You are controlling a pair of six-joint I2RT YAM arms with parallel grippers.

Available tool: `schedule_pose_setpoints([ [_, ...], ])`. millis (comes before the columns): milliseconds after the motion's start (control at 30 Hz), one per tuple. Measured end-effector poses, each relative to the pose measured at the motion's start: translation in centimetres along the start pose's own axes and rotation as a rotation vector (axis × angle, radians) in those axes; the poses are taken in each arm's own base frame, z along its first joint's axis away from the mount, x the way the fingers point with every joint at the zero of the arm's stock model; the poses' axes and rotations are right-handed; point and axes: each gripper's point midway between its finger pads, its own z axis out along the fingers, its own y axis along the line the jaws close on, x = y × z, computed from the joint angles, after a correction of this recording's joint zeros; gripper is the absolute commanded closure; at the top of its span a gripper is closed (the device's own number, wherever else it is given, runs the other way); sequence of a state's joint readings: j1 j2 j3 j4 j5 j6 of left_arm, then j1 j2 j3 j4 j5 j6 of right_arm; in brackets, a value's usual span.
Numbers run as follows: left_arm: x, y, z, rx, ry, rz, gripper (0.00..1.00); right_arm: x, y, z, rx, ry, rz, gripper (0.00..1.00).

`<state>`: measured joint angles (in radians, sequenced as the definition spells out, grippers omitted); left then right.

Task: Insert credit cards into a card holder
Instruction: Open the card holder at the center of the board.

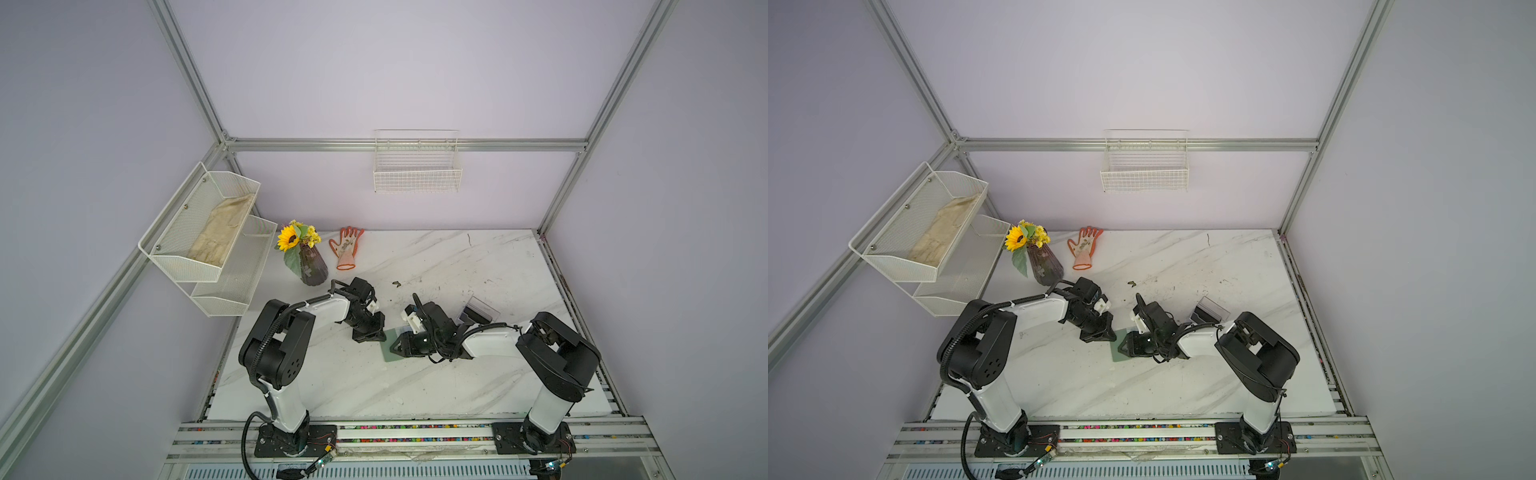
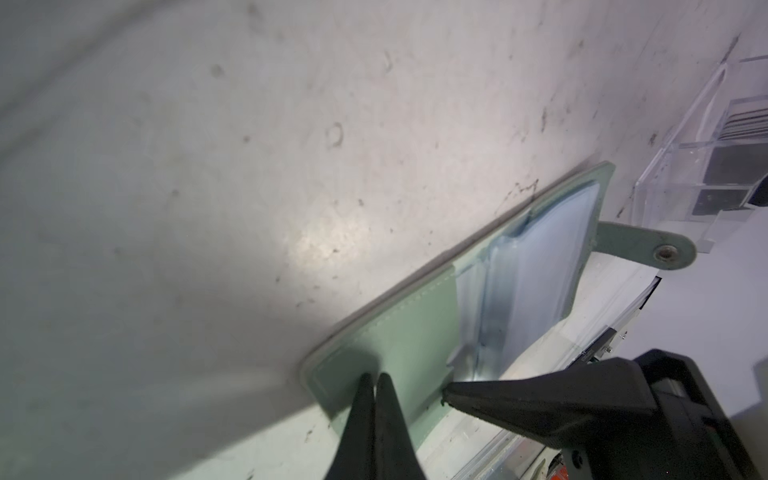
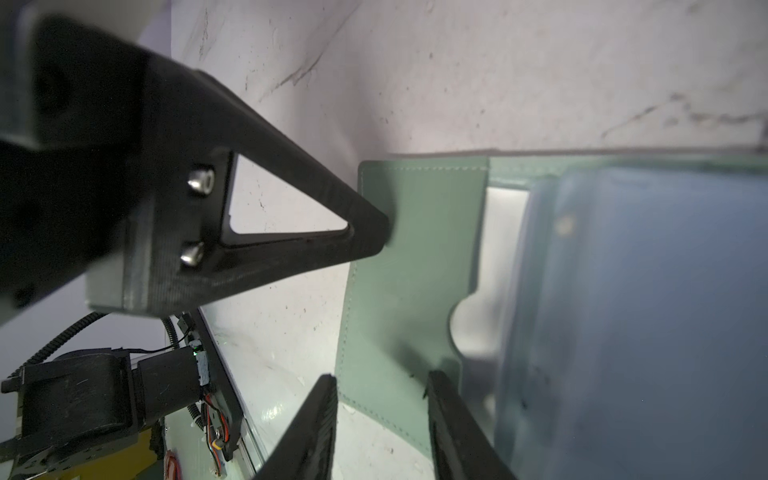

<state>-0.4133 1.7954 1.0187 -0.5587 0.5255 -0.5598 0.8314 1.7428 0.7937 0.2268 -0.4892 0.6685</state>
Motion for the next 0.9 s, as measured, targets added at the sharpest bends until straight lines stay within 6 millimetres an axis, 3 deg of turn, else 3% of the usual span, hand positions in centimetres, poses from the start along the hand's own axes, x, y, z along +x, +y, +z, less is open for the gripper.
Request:
schedule_pose_setpoints([
  [233,-0.1,-0.2,0.3,0.022,0.006,-0.003,1.0,-0.7,0.8,-1.6,0.03,-0.025,-0.019,0.6],
  [467,-0.2,-0.2,0.5,0.04,0.023,-0.017,1.0,-3.6,1.6,-4.0,0.139,-0.122,-0.072,0.59],
  [633,-0.8,-1.0,1.0,0.071,0.052,-0.021,1.0,-4.7,-0.1,-4.7,0.284,-0.142,-0.107,0.55],
  [900,-0.9,-1.4,1.2,0.085,0.068,-0.02,1.0,-4.9,-4.7,-4.4,0.533,-0.098,-0.148,0.51],
])
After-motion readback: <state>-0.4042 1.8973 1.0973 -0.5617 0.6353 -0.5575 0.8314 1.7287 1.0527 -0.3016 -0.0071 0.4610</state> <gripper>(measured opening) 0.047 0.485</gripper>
